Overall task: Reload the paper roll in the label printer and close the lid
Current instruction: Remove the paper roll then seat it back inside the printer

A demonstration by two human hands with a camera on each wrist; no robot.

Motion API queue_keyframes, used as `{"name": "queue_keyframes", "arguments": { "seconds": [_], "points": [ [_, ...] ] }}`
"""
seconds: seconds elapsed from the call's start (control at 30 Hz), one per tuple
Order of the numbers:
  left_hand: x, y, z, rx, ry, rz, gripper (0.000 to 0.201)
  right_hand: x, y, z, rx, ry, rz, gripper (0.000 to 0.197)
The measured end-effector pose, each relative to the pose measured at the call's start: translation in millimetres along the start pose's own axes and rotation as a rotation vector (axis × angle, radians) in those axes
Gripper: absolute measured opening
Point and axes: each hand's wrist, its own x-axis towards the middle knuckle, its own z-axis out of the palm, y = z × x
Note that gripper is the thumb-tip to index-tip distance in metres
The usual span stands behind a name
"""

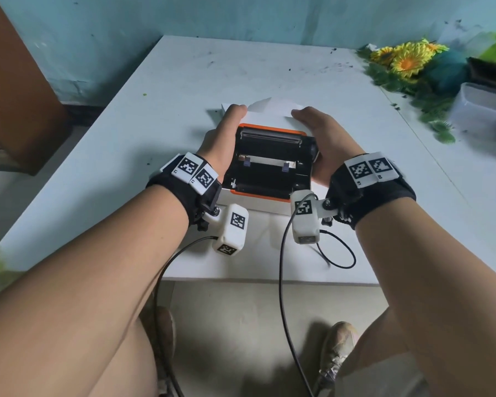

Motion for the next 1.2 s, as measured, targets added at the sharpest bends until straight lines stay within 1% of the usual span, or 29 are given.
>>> {"name": "queue_keyframes", "arguments": {
  "seconds": [0.13,0.17,0.27,0.3,0.37,0.47,0.53,0.6,0.7,0.73,0.83,0.87,0.93,0.97,1.03,1.07,1.13,1.2],
  "points": [
    [-1.0,-4.0,0.5,0.018,0.044,0.036,0.065,-2.6,-1.6,3.0,-0.046,0.054,0.015,0.021],
    [-1.4,-5.0,0.4,0.021,0.045,0.043,0.066,-2.8,-1.9,3.8,-0.064,0.061,0.016,0.025],
    [-3.6,-5.7,1.1,0.028,0.036,0.046,0.07,-4.1,-3.2,4.2,-0.146,0.084,0.028,0.05],
    [-3.7,-6.2,0.7,0.035,0.039,0.045,0.072,-3.4,-2.8,3.6,-0.159,0.088,0.017,0.053],
    [-4.8,-5.7,1.2,0.038,0.041,0.048,0.075,-2.1,-2.1,1.6,-0.157,0.099,0.01,0.053],
    [-6.9,-5.2,1.7,0.031,0.034,0.053,0.073,-3.9,-1.6,2.2,-0.13,0.107,0.005,0.05],
    [-9.1,-4.5,1.8,0.029,0.034,0.053,0.077,-5.1,-0.5,2.6,-0.124,0.098,0.004,0.048],
    [-9.1,-3.7,1.5,0.044,0.048,0.047,0.082,-5.6,0.4,2.1,-0.129,0.081,0.008,0.04],
    [-8.3,-4.4,0.5,0.126,0.085,0.031,0.091,-4.5,0.3,-0.3,-0.173,0.091,0.027,0.038],
    [-9.1,-3.1,0.9,0.147,0.088,0.033,0.089,-5.4,-0.6,0.1,-0.187,0.095,0.03,0.038],
    [-6.6,-1.3,-1.8,0.201,0.073,0.047,0.069,-4.7,-2.8,0.0,-0.229,0.109,0.01,0.035],
    [-6.1,-1.1,-3.5,0.21,0.047,0.045,0.07,-3.4,-2.9,-0.6,-0.235,0.112,0.005,0.033],
    [-3.0,-4.6,-7.5,0.201,-0.022,0.019,0.087,-1.8,-2.4,-1.0,-0.235,0.109,0.004,0.032],
    [-2.0,-6.5,-8.8,0.199,-0.032,0.011,0.093,-1.2,-2.3,-1.1,-0.229,0.108,0.003,0.033],
    [-3.8,-5.7,-9.1,0.214,-0.021,0.022,0.096,0.8,-1.3,-2.2,-0.212,0.098,0.006,0.036],
    [-7.3,-2.6,-7.6,0.214,-0.012,0.043,0.094,0.8,-0.7,-2.4,-0.182,0.084,0.007,0.038],
    [-8.5,-1.8,-6.3,0.219,0.006,0.078,0.082,2.5,0.0,-3.7,-0.112,0.053,0.018,0.041],
    [-9.0,-1.6,-5.6,0.198,-0.015,0.082,0.076,5.0,1.1,-5.3,-0.059,0.023,0.027,0.042]
  ]
}}
